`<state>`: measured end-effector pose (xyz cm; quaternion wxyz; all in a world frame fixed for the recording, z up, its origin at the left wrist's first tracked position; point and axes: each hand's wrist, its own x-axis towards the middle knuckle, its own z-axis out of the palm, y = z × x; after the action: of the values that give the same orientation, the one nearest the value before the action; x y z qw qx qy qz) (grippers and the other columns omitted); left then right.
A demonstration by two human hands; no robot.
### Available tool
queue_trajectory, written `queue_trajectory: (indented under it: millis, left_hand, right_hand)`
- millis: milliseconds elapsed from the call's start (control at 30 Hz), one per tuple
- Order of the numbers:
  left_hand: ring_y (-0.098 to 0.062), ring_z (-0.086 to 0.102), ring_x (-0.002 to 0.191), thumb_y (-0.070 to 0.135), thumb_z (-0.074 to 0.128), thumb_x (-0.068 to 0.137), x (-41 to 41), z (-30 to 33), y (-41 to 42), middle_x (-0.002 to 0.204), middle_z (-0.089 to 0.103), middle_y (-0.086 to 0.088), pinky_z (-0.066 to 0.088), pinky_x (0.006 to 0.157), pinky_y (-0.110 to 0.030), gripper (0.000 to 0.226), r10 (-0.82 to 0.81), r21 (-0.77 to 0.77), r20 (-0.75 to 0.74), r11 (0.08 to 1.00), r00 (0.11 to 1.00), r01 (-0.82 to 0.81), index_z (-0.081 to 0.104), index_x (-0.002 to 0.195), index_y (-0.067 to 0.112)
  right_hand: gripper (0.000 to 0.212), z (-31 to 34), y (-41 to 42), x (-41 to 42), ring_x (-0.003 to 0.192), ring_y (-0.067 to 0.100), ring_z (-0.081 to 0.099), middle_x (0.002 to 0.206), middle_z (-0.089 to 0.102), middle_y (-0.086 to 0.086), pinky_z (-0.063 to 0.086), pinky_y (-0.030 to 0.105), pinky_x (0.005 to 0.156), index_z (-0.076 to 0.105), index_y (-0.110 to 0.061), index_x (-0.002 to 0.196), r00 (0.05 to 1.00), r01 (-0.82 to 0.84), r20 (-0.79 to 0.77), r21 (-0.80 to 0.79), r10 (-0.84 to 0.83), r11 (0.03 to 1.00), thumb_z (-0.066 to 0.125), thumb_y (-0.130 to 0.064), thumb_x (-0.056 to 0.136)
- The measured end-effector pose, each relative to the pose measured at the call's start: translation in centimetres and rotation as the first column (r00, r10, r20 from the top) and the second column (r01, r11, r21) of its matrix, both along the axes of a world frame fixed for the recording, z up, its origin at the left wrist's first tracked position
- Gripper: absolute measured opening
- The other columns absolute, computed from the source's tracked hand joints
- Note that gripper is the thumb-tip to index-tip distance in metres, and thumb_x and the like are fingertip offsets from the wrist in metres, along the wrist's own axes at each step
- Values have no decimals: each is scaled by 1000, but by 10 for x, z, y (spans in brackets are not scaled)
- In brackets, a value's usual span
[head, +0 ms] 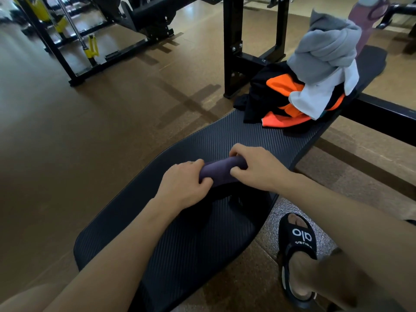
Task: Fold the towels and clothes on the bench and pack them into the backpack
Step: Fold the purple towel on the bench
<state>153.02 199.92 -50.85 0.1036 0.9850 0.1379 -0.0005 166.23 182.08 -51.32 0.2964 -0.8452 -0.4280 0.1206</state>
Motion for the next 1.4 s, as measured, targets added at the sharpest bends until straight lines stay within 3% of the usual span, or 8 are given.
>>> queue_trajectory:
  millis: [133,267,400,767,933,1100,1167,1400]
  left_hand:
    - [-17,64,83,40,51,90,5,2,14,91,67,2,57,77,-41,16,189,-353,-194,902,963,-248,57,100,29]
    - [-20,57,97,43,50,91,12,-4,11,111,50,2,53,86,-42,28,158,-243,-268,944,950,-225,55,115,30]
    - [-16,57,87,43,56,89,13,0,8,104,53,1,48,71,-34,24,148,-197,-327,955,933,-220,54,104,25]
    - [-17,66,85,40,65,84,-29,-2,-31,97,66,-1,56,71,-34,28,99,-352,-466,891,879,-287,63,102,18]
    - [-17,60,88,31,60,91,-59,11,-53,100,58,0,56,82,-40,9,-51,-318,-354,946,934,-68,63,91,23]
    - [-17,61,77,28,58,90,-62,69,-96,82,63,7,48,65,-35,11,-196,-222,-185,963,963,153,51,82,31]
    - [-18,61,77,30,58,88,-55,100,-127,82,63,9,47,66,-34,11,-290,-119,-100,953,952,278,47,86,32]
    - [-23,60,86,25,60,84,-23,165,-236,95,64,-1,50,74,-42,31,-575,-12,89,816,813,578,54,114,20]
  right_hand:
    - [11,-8,2,6,83,12,60,89,63,-7,46,29,66,55,-27,101,970,60,-234,-28,-65,998,56,-28,90]
    - [11,-16,8,6,89,14,55,99,56,-3,41,28,67,51,-26,102,979,67,-187,-70,-79,995,54,-30,92]
    - [16,-16,8,5,93,15,52,103,49,-3,43,31,75,52,-27,107,986,61,-147,-121,-79,991,54,-32,92]
    - [10,-3,-20,-31,85,12,60,91,62,-5,46,27,64,61,-29,95,949,4,-310,-144,-49,990,61,-24,86]
    - [12,2,-55,-71,88,14,59,96,60,-7,45,27,66,56,-33,99,964,-1,-264,-158,-41,987,59,-27,89]
    - [76,59,-108,-88,133,20,46,147,47,0,46,40,103,37,-29,150,991,-46,-130,-240,15,970,66,-15,81]
    - [86,96,-133,-95,131,20,48,147,49,1,49,37,99,35,-31,152,993,-48,-113,-248,20,968,68,-13,74]
    - [35,176,-239,-114,91,19,62,97,64,-3,44,30,70,60,-24,110,982,186,60,-325,-177,927,73,-25,78]
